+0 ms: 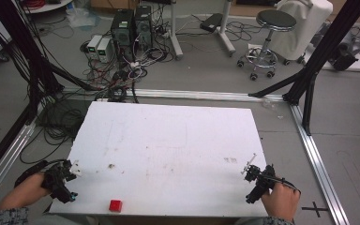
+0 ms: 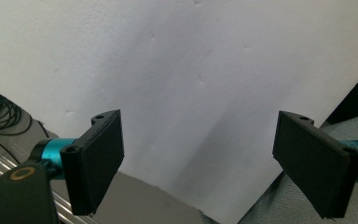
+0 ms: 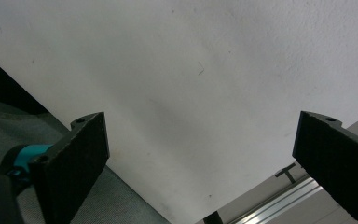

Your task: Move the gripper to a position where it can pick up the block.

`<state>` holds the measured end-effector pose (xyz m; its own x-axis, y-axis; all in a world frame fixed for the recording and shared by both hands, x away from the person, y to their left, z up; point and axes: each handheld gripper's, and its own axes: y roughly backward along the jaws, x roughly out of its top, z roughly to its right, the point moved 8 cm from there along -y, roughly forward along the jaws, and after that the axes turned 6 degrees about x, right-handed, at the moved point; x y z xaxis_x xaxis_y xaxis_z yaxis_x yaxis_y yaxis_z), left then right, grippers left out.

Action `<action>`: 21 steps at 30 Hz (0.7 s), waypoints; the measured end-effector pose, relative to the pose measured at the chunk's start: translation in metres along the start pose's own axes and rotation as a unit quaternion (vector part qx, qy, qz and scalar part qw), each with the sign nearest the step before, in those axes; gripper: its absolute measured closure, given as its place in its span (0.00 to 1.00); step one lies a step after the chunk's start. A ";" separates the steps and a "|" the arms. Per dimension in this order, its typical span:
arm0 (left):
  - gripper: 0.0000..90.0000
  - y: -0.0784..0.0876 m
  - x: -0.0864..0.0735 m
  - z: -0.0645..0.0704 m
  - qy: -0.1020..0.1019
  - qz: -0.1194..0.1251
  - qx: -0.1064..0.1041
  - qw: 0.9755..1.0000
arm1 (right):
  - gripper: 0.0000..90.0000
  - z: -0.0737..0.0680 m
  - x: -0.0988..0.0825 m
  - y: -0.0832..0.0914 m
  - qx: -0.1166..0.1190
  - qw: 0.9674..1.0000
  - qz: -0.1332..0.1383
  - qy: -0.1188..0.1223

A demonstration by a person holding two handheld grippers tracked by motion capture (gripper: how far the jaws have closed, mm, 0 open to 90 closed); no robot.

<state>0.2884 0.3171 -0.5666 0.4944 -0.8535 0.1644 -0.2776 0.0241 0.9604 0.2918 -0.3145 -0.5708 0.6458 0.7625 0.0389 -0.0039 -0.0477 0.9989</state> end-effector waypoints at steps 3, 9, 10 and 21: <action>0.19 0.003 0.001 0.000 -0.002 0.003 0.000 1.000 | 0.03 0.000 0.000 0.001 0.002 1.000 0.000 0.001; 0.19 0.005 0.002 0.000 -0.001 0.007 0.001 1.000 | 0.03 0.000 -0.001 0.001 0.002 1.000 0.001 0.002; 0.19 0.005 0.002 0.000 0.000 0.007 0.001 1.000 | 0.03 0.000 -0.001 0.001 0.002 1.000 0.001 0.000; 0.18 0.003 0.001 -0.001 -0.007 0.008 0.002 1.000 | 0.03 0.001 0.000 0.003 -0.001 1.000 0.000 0.002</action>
<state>0.2888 0.3169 -0.5630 0.4780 -0.8606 0.1758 -0.2888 0.0351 0.9568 0.2920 -0.3152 -0.5683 0.6433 0.7647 0.0387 -0.0050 -0.0464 0.9989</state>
